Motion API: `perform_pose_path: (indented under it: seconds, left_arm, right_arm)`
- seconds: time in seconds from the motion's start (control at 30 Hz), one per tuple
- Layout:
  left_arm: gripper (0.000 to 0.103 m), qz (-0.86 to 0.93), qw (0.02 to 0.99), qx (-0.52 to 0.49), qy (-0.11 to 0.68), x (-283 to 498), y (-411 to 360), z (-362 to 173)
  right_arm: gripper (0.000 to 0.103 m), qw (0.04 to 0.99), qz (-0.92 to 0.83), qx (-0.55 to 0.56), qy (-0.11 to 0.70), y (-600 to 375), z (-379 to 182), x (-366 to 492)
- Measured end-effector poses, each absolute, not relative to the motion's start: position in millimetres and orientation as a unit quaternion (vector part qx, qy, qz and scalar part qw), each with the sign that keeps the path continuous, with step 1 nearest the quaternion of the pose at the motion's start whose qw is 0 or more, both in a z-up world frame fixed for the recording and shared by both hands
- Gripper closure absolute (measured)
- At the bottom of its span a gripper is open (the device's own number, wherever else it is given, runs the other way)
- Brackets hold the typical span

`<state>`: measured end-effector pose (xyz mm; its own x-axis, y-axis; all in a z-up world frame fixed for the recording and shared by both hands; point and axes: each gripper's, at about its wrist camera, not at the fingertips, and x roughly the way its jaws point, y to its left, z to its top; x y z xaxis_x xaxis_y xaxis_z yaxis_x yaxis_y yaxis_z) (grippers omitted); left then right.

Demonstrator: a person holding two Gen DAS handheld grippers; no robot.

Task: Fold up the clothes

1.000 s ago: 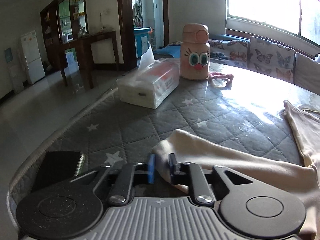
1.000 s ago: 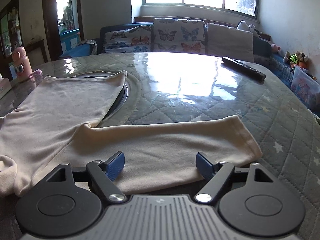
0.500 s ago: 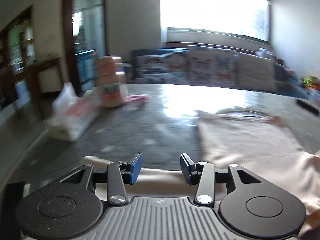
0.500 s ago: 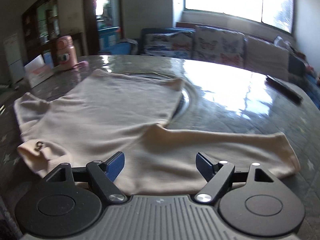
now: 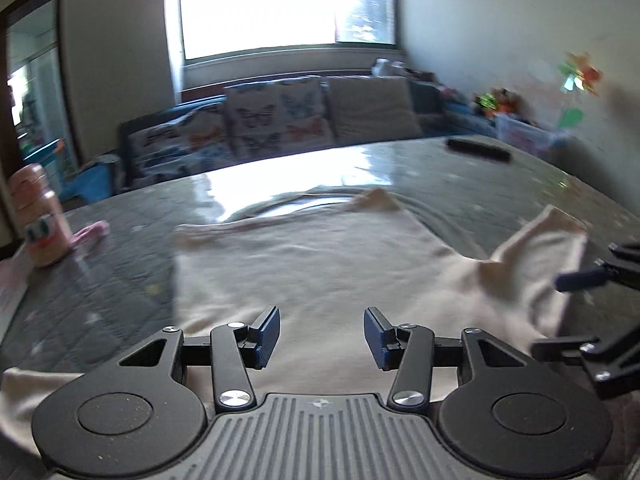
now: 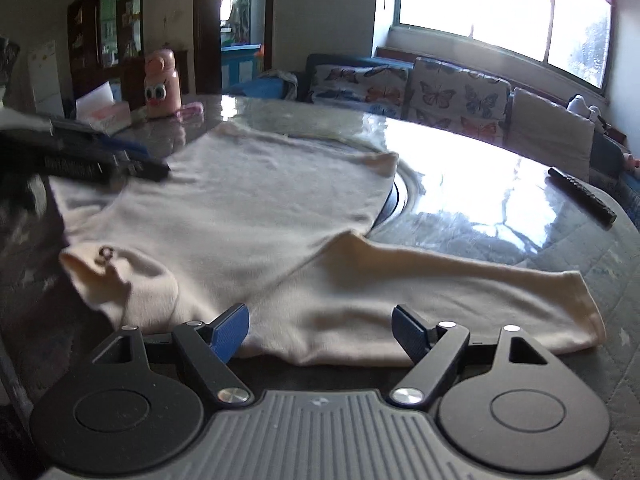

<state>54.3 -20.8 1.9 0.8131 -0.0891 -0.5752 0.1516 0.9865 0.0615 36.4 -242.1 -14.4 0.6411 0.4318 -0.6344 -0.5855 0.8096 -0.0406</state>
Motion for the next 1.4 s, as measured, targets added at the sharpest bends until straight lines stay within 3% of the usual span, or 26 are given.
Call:
perform_pose_path:
  seconds: [0.27,0.83,1.03,1.2,1.4]
  left_arm:
    - [0.051,-0.105,0.942,0.075,0.311,56,-54,-11]
    - [0.045,-0.15,0.928,0.111,0.322,46,-89,-27]
    - [0.042,-0.157,0.926,0.123,0.321,44,-96,-31]
    - [0.042,-0.153,0.928,0.119,0.319,44,-96,-29]
    - [0.042,-0.15,0.93,0.115,0.316,47,-98,-28]
  right_arm:
    - [0.024,0.907,0.267,-0.093,0.311,-258,-12,40]
    - [0.049,0.947,0.011,-0.02,0.322,-381,-35,114]
    - [0.063,0.948,0.011,0.0,0.319,-387,-38,120]
    - [0.094,0.95,0.016,0.021,0.312,-388,-37,120]
    - [0.096,0.953,0.023,0.048,0.298,-394,-23,111]
